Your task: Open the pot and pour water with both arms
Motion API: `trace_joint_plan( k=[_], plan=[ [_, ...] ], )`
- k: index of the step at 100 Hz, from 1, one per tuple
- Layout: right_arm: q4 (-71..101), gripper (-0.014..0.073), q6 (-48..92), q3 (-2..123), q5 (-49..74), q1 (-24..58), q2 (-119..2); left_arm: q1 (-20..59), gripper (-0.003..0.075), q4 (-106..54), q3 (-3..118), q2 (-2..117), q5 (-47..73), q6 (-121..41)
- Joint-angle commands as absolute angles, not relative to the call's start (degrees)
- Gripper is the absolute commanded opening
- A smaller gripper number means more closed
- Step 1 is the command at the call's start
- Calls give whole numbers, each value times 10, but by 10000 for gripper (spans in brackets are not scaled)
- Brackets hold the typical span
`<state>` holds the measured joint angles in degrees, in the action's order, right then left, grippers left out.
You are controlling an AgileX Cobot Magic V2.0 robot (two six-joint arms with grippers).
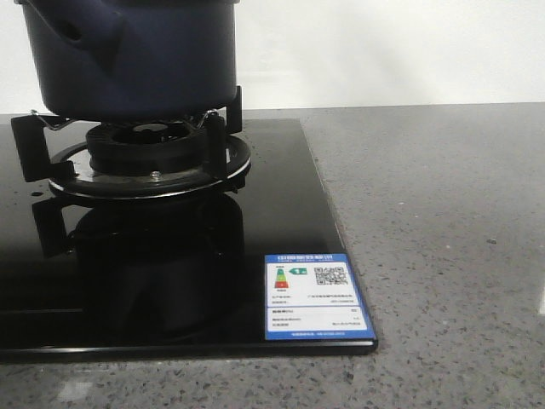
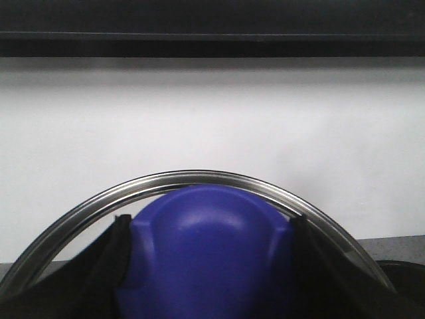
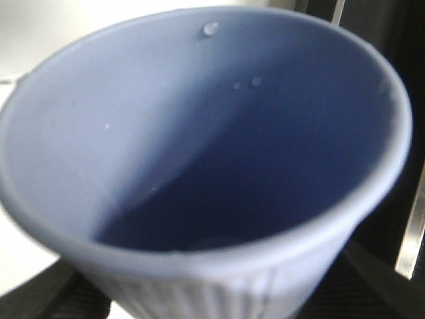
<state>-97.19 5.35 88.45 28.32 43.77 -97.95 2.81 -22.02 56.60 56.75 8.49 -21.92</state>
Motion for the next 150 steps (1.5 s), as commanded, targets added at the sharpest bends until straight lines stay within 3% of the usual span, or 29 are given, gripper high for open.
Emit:
trace_joint_plan(
  k=[1, 28, 47, 72, 114, 131, 150],
  plan=[
    [-991, 287, 35, 907, 293, 438, -948, 27, 335, -228, 587, 553, 29, -219],
    [-908, 287, -206, 907, 331, 444, -943, 27, 335, -228, 587, 553, 29, -219],
    [-768, 287, -251, 907, 363, 445, -914, 52, 335, -228, 587, 553, 29, -219],
    [-656, 287, -458, 890, 369, 384, -830, 90, 335, -228, 587, 553, 26, -219],
    [-659, 287, -677, 537, 103, 179, -611, 100, 335, -228, 587, 553, 25, -219],
    [-659, 287, -694, 449, -24, 91, -613, 100, 335, -228, 587, 553, 25, -219],
    [-659, 287, -694, 438, -102, 30, -668, 100, 335, -228, 587, 553, 25, -219]
  ],
)
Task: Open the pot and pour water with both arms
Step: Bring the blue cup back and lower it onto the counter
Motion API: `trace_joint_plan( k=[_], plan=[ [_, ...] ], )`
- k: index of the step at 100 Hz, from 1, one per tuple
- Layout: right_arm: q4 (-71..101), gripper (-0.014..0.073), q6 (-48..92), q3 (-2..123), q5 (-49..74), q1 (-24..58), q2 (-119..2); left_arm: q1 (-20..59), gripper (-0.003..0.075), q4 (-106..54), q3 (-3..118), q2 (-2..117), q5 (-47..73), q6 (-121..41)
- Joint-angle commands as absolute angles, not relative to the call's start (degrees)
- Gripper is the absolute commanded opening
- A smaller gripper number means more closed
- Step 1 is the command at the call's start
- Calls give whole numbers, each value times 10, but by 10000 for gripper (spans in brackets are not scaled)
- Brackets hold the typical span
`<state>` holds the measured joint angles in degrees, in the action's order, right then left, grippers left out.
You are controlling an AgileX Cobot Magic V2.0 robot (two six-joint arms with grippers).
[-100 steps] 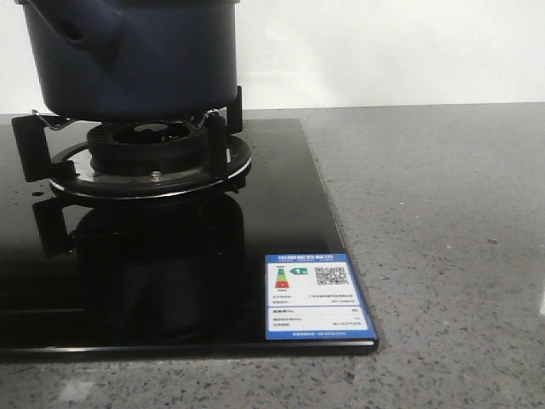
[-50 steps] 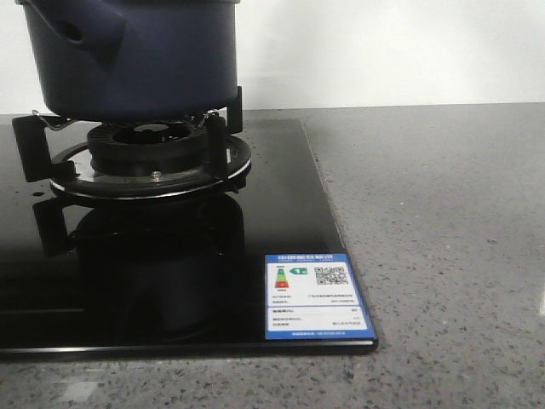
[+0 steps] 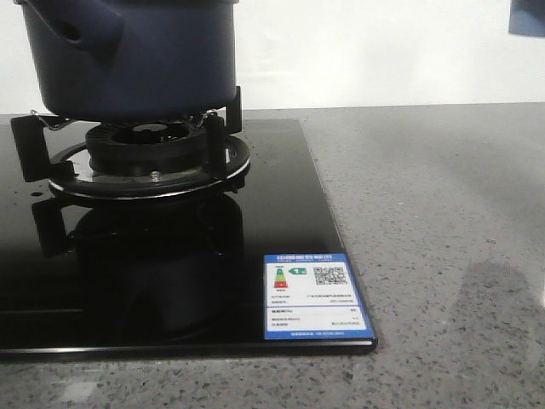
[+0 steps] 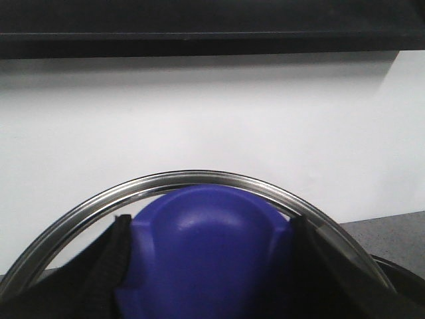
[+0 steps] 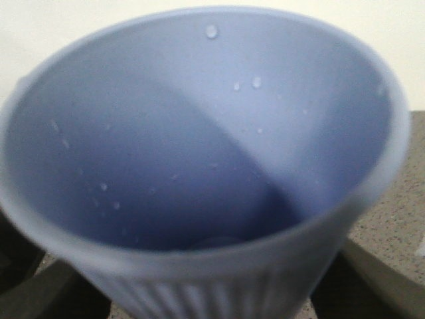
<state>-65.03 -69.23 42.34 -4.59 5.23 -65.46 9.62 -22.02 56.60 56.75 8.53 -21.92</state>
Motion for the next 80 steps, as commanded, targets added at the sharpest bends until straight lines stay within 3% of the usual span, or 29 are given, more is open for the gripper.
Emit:
trace_joint_plan(
  k=[1, 27, 56, 80],
  plan=[
    [-659, 287, -694, 438, -104, 27, -671, 100, 335, -228, 587, 553, 25, -219],
    [-648, 287, -691, 439, -219, -9, -776, 100, 335, -228, 587, 553, 25, -219],
    [-526, 287, -463, 446, -305, -11, -837, 100, 335, -228, 587, 553, 24, -219],
    [-518, 287, -427, 460, -314, -11, -867, 100, 335, -228, 587, 553, 15, -219]
  ],
)
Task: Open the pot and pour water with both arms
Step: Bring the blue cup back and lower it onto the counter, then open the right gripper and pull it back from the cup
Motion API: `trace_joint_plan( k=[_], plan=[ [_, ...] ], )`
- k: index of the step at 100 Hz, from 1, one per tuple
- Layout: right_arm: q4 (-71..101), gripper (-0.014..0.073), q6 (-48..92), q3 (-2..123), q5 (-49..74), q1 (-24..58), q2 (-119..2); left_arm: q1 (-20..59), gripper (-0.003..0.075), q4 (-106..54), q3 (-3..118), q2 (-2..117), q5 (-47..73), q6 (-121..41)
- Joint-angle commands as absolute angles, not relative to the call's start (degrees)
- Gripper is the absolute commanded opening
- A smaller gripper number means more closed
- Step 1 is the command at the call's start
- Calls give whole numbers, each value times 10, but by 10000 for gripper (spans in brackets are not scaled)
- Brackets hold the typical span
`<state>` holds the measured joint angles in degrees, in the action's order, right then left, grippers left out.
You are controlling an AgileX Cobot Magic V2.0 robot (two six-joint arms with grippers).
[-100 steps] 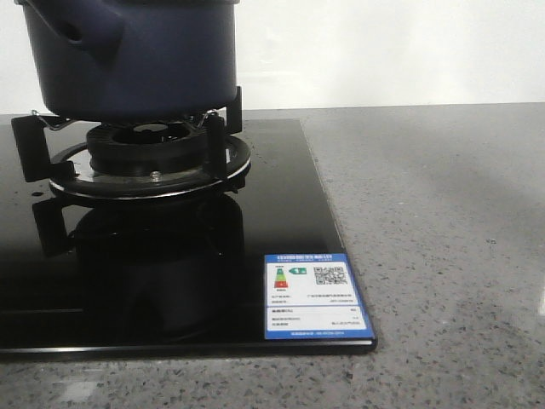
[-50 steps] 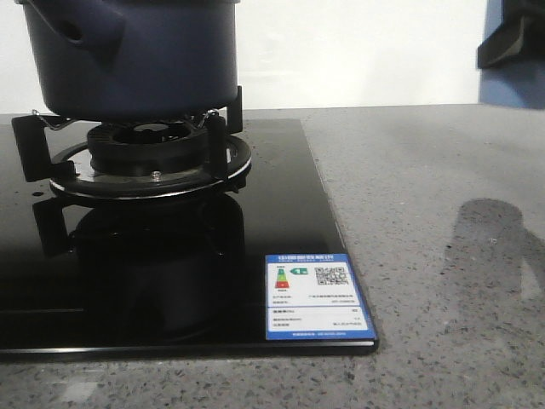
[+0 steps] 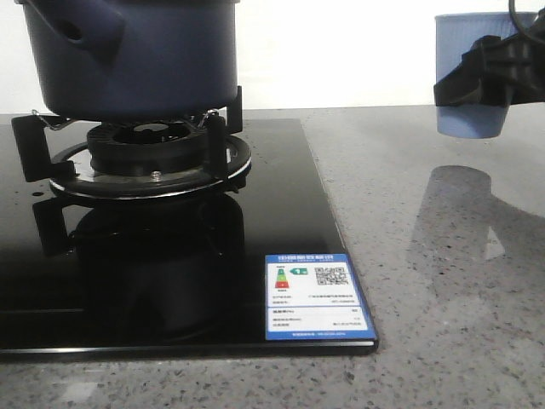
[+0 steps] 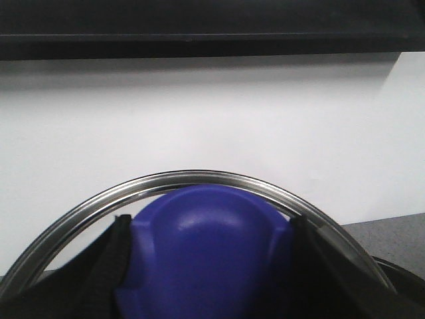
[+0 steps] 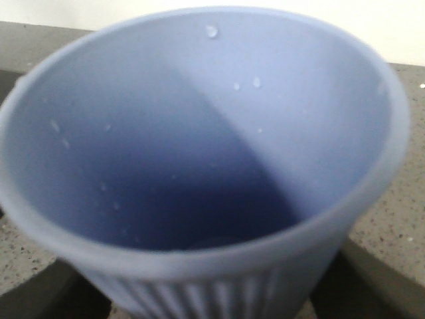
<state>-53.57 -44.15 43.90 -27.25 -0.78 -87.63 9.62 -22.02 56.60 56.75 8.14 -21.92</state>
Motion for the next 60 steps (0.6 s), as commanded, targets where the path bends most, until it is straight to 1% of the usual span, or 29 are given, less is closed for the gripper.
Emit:
trace_joint_plan(
  k=[1, 11, 60],
  plan=[
    [-518, 287, -427, 460, -316, -11, -869, 100, 335, -228, 587, 553, 15, -219],
    [-518, 287, -427, 460, -331, -11, -878, 100, 335, -228, 587, 553, 10, -219],
    [-519, 287, -427, 460, -322, -11, -885, 100, 335, -228, 587, 553, 11, -219]
  ],
)
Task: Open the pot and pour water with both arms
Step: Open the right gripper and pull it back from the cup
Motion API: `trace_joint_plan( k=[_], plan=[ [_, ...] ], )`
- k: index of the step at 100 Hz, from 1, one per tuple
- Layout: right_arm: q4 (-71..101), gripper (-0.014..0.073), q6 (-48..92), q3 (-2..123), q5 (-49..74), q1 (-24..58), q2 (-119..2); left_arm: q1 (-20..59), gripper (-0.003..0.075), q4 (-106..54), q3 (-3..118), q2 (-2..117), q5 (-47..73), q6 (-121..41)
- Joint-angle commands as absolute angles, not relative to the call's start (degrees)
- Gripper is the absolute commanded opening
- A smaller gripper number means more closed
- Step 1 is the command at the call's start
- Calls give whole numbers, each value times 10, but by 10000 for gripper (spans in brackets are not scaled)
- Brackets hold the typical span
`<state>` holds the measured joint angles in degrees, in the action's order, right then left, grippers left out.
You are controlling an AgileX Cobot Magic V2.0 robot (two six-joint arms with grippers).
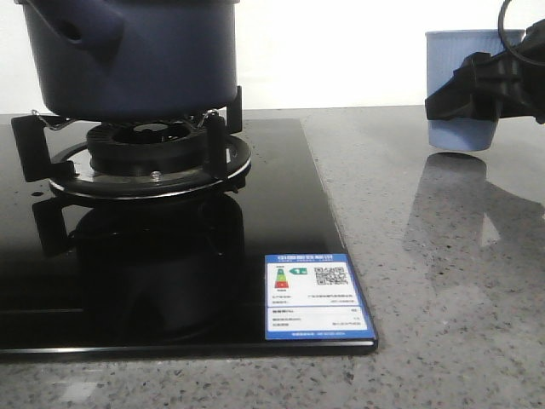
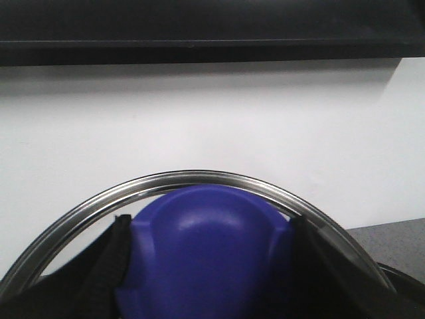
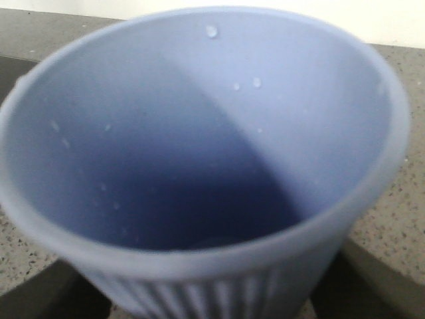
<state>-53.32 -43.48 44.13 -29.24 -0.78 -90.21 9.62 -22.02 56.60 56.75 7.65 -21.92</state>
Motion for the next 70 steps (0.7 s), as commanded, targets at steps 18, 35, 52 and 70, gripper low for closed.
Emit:
trace_joint_plan(
  k=[18, 35, 52, 70],
  plan=[
    [-519, 296, -428, 460, -322, -11, -885, 100, 335, -228, 587, 553, 11, -219],
    [-519, 547, -441, 460, -322, -11, -885, 100, 335, -228, 587, 553, 11, -219],
    [-529, 664, -480, 460, -321, -11, -878, 100, 335, -228, 587, 553, 11, -219],
    [-593, 664, -546, 445, -304, -11, -831, 100, 335, -231, 587, 553, 18, -219]
  ],
)
